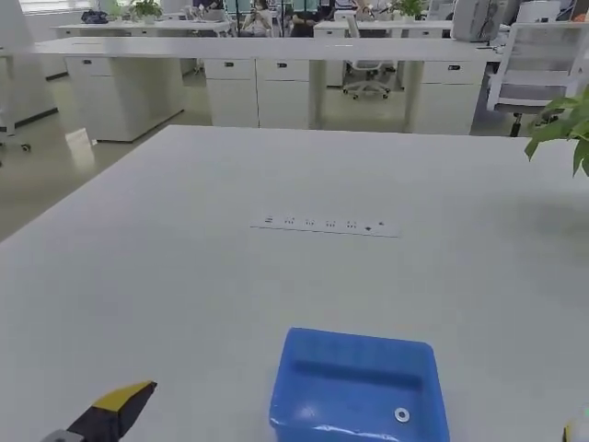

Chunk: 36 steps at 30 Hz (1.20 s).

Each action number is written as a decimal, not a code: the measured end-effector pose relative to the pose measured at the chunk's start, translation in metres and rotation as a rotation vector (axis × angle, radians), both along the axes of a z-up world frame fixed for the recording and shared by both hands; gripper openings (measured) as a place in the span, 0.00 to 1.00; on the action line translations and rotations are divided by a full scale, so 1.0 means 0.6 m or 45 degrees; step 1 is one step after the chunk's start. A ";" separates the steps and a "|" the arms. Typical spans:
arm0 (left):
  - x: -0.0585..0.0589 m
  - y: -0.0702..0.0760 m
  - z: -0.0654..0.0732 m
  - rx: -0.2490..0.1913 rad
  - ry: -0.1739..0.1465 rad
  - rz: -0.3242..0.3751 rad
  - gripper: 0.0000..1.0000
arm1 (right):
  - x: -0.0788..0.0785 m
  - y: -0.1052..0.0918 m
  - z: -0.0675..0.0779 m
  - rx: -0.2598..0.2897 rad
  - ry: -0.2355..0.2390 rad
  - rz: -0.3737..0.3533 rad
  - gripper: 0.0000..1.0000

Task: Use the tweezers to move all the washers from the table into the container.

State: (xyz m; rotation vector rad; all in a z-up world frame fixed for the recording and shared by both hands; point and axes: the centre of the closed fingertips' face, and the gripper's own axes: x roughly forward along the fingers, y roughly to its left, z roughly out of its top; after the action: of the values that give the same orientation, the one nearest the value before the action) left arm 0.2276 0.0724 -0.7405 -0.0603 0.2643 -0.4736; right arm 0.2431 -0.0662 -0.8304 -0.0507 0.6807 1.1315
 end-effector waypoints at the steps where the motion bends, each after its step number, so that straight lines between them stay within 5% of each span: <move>1: 0.000 -0.001 0.000 0.002 0.001 -0.003 0.91 | -0.002 0.001 0.000 -0.006 -0.006 0.009 0.04; 10: -0.001 -0.002 0.000 0.003 -0.003 -0.003 0.91 | -0.023 0.013 -0.008 -0.164 -0.203 0.196 0.05; 12: -0.001 -0.002 0.001 0.003 -0.006 -0.002 0.91 | -0.027 0.015 -0.008 -0.162 -0.199 0.199 0.05; 20: -0.001 -0.002 0.001 0.006 -0.010 0.002 0.91 | -0.011 0.010 -0.010 -0.138 -0.163 0.138 0.03; 30: -0.001 0.000 0.005 -0.008 -0.017 0.016 0.90 | 0.008 -0.003 -0.010 0.077 0.079 -0.146 0.03; 36: -0.002 0.000 0.005 -0.007 -0.015 0.018 0.90 | 0.013 -0.002 0.006 0.166 0.101 -0.171 0.03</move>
State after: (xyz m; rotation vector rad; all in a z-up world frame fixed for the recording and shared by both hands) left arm 0.2263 0.0726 -0.7373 -0.0645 0.2512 -0.4607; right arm 0.2509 -0.0674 -0.8267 0.1496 0.6696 1.0504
